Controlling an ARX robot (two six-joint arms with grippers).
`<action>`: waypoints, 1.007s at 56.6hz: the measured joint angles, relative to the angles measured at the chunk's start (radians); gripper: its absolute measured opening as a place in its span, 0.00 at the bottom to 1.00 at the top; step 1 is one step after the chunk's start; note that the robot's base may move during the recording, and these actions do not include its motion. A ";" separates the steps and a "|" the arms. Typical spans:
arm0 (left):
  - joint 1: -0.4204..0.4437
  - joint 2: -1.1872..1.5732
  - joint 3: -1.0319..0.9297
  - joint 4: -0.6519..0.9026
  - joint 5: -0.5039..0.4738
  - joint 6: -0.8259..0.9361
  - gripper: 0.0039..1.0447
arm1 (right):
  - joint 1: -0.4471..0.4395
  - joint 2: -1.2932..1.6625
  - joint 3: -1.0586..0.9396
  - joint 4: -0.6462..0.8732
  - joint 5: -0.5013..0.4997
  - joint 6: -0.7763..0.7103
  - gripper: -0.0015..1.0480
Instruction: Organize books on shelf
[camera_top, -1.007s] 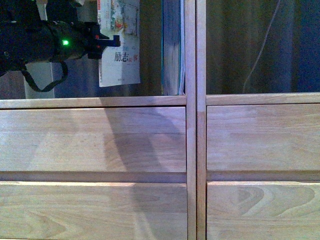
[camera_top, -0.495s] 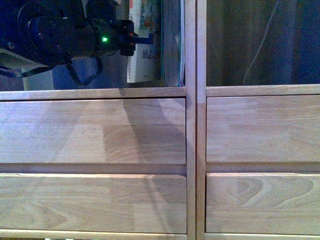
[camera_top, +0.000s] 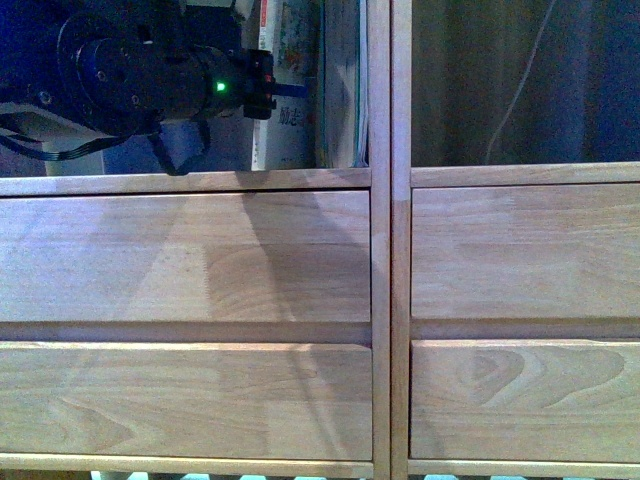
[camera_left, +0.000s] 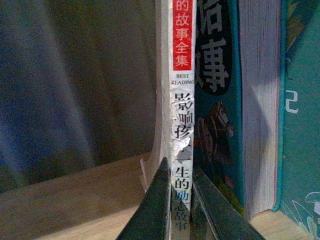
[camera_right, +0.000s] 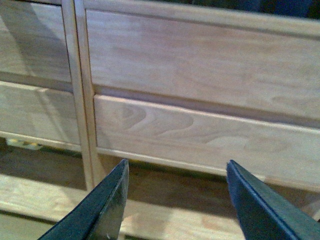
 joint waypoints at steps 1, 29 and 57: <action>-0.004 0.000 0.000 -0.002 -0.013 0.002 0.06 | 0.001 -0.003 -0.008 0.000 0.002 0.011 0.51; -0.073 -0.005 0.017 -0.084 -0.198 0.086 0.08 | 0.002 -0.092 -0.131 0.037 0.004 0.072 0.03; -0.087 -0.204 -0.270 -0.038 -0.193 -0.061 0.89 | 0.002 -0.138 -0.189 0.049 0.004 0.074 0.03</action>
